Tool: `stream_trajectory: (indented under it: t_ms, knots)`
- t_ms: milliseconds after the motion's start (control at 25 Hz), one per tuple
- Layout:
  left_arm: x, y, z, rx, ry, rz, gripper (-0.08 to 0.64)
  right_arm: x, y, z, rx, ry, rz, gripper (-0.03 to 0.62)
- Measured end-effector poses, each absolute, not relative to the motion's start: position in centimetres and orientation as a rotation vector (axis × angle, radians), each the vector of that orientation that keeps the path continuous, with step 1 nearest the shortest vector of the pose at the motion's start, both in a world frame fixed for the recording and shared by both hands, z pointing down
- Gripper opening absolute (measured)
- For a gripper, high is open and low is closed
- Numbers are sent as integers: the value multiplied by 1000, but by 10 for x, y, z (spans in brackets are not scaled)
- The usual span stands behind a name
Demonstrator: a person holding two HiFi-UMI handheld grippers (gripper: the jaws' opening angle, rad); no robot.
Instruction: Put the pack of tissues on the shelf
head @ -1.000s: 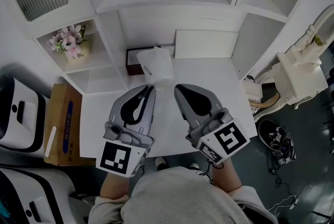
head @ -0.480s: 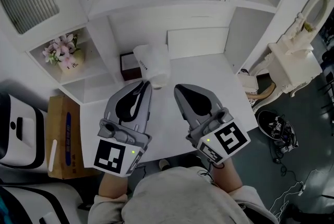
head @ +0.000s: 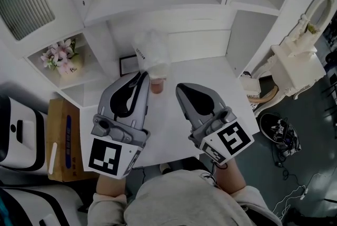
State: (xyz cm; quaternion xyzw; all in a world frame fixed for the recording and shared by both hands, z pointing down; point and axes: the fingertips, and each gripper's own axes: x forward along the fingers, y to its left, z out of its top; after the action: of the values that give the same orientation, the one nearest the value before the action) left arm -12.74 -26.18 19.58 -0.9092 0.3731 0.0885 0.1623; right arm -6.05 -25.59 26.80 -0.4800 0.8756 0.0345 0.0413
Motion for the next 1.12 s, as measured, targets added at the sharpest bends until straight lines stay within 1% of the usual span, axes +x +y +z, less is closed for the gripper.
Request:
stream_trajectory:
  t_ms: [720,1120]
  knots:
    - [-118,-318,143,-2412,1238,297,5,-30,-305,252,-1347,2747,118,2]
    - [-116,-361,140,-2388,1339,286,8,-10,-327,260,-1362,2743,79,2]
